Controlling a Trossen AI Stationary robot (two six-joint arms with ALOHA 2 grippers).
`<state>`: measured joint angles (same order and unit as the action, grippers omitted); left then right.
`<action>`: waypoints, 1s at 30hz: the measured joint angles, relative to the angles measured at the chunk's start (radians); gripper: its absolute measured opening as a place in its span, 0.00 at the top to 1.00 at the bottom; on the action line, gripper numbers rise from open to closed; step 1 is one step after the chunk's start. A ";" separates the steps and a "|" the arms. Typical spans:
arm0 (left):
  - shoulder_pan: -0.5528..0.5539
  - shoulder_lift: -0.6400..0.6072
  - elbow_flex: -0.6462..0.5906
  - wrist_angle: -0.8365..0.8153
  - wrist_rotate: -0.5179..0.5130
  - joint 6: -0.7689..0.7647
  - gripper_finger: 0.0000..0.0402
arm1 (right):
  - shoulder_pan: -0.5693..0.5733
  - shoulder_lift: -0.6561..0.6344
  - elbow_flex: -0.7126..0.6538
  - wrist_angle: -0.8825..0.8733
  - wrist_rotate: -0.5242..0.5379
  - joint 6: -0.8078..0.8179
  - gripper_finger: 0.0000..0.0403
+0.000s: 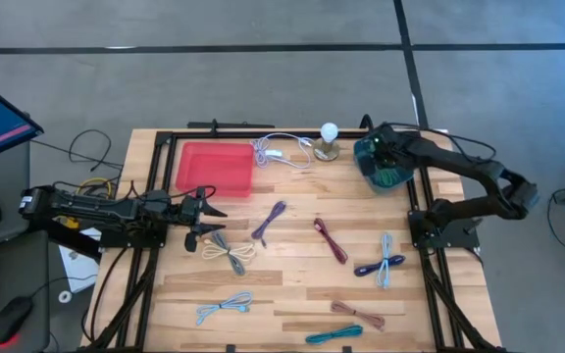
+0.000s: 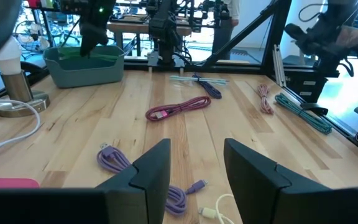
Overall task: Pick & Place USB Port
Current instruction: Put the green charger cable into the blue bin, then put the black and pink charger cable into the pink bin
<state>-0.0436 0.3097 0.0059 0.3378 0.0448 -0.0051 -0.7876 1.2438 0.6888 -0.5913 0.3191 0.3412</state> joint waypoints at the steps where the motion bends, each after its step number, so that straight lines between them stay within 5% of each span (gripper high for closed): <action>1: 0.000 0.000 0.000 0.000 0.000 0.000 0.63 | 0.000 0.014 0.000 0.001 0.000 0.000 1.00; 13: 0.000 0.000 0.000 0.000 0.000 0.000 0.63 | 0.000 0.106 0.000 0.018 0.000 0.000 0.98; 23: 0.000 0.000 0.000 0.000 0.000 0.000 0.63 | 0.001 0.103 0.000 0.028 -0.003 0.000 0.79; 30: 0.000 0.000 0.000 0.000 0.000 0.000 0.63 | 0.001 0.103 0.010 0.019 -0.055 -0.010 0.75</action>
<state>-0.0434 0.3096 0.0059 0.3378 0.0448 -0.0051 -0.7866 1.3464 0.6984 -0.5722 0.2640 0.3316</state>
